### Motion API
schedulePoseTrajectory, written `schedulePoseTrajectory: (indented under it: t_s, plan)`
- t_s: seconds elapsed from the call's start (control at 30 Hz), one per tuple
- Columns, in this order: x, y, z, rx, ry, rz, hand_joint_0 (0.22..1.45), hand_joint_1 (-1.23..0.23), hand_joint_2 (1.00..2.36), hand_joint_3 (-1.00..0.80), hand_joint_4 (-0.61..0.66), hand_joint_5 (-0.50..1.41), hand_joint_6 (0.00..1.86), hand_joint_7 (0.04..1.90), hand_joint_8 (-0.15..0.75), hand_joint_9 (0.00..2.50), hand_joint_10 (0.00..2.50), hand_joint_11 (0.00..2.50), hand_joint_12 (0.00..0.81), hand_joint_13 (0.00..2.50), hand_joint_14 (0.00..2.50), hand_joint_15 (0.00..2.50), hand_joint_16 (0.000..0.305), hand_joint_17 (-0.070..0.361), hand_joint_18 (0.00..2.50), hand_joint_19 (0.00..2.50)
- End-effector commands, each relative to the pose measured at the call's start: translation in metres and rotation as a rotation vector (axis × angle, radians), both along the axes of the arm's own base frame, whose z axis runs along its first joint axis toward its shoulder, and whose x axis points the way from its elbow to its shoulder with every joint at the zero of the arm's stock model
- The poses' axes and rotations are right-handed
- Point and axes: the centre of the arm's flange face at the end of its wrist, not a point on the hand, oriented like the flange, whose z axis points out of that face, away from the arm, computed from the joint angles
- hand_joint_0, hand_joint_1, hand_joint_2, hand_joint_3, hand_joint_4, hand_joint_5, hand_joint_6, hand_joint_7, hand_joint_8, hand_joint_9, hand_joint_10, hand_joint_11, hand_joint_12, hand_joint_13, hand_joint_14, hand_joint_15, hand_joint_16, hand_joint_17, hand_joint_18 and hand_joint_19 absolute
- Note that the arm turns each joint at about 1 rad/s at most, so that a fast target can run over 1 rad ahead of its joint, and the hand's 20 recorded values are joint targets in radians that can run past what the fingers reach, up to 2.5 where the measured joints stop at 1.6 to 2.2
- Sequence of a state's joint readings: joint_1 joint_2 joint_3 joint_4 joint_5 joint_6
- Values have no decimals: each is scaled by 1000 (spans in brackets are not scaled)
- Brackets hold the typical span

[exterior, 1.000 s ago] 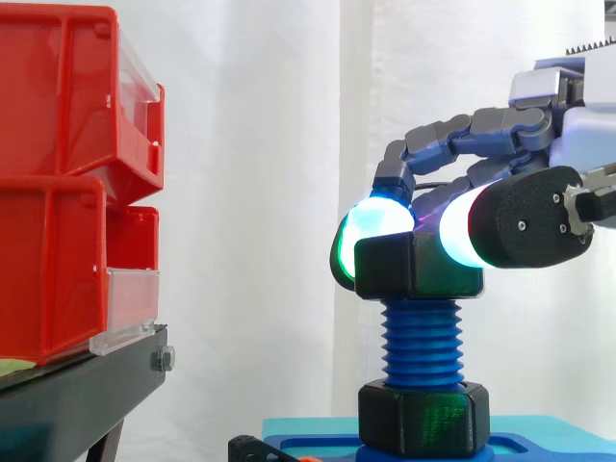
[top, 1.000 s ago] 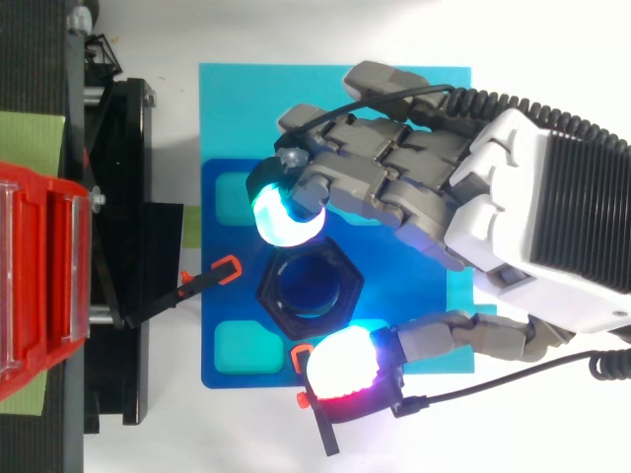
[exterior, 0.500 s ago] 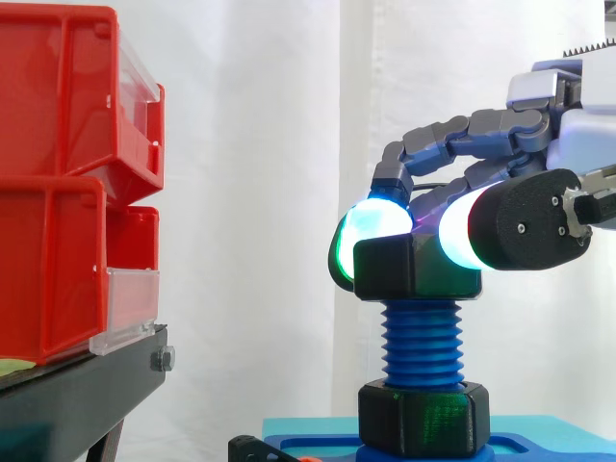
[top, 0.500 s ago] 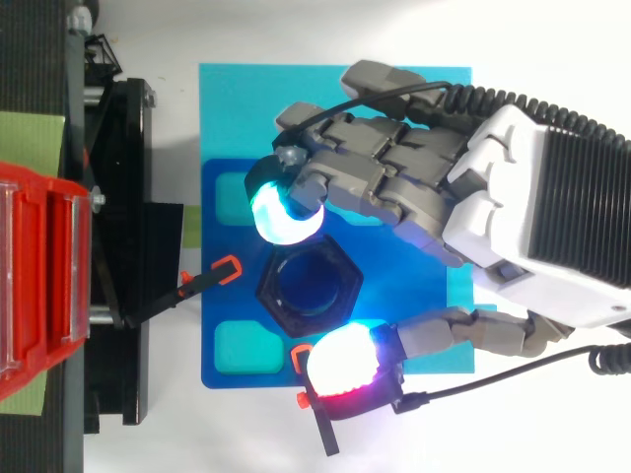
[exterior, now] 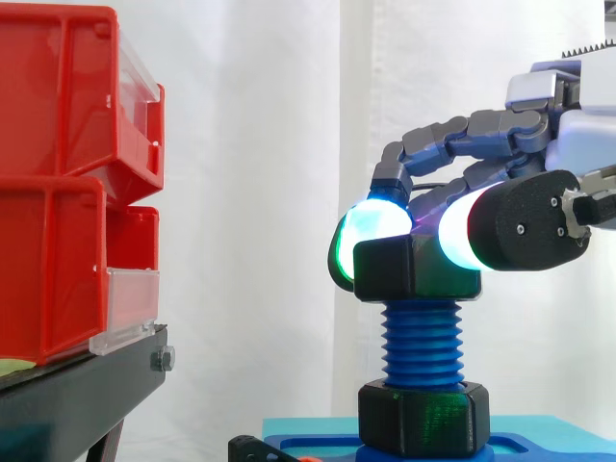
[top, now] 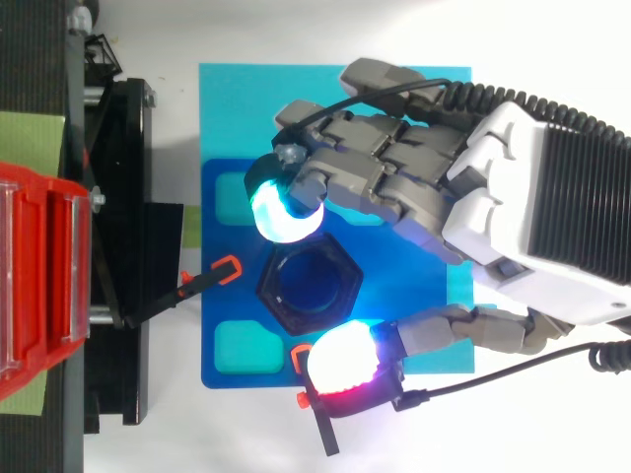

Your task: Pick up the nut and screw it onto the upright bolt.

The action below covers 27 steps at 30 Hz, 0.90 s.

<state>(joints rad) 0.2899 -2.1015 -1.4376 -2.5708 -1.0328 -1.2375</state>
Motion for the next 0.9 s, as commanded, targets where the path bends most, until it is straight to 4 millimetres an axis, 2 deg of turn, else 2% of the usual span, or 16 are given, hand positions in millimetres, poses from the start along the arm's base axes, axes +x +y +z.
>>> schedulePoseTrajectory:
  t_s: [0.0,0.87]
  plan:
    - [0,0,-1,0,0,0,546,-646,1000,-500,323,-161,503,1246,361,548,0,0,404,607,1,0,50,112,554,33]
    - [-2,-1,-4,-5,20,-2,547,-645,1000,-500,321,-161,503,1244,359,550,0,0,403,615,0,0,50,111,555,37]
